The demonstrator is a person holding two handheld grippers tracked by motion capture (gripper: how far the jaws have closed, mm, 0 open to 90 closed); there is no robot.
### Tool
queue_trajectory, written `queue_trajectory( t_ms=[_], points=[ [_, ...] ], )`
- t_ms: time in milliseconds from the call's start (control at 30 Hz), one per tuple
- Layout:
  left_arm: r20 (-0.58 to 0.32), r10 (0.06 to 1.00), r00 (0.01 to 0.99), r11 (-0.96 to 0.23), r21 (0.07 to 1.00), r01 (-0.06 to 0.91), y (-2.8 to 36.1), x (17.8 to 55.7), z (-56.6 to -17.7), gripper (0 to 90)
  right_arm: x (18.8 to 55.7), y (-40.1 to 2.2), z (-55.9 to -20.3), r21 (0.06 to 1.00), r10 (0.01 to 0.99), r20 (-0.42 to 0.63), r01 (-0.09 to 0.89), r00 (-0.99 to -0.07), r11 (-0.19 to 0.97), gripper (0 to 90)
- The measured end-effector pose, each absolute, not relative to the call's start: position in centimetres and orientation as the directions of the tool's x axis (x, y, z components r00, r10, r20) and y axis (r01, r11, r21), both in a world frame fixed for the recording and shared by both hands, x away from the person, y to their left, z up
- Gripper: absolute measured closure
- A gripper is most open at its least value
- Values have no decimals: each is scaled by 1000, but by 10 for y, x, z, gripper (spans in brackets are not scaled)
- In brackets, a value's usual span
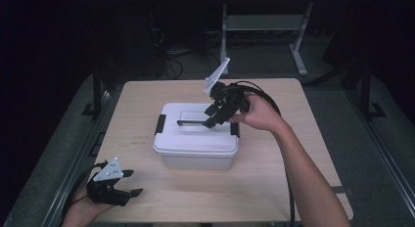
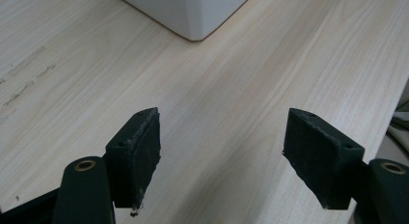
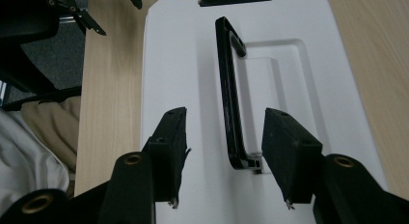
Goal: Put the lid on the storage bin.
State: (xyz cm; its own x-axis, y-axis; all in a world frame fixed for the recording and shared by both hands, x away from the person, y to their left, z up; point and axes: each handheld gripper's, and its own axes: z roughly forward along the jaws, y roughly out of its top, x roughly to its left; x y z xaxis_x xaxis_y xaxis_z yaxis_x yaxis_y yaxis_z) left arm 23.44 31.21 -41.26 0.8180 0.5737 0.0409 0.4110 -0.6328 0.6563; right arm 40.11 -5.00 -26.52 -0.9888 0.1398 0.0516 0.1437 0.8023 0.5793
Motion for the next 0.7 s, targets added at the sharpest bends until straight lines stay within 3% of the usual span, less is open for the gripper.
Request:
queue_trajectory(
  t_ms=[700],
  points=[
    [41, 579, 814, -629, 658, 414, 310, 234, -412, 290, 392, -73, -253, 595, 179, 39, 167, -983, 786, 484]
  ],
)
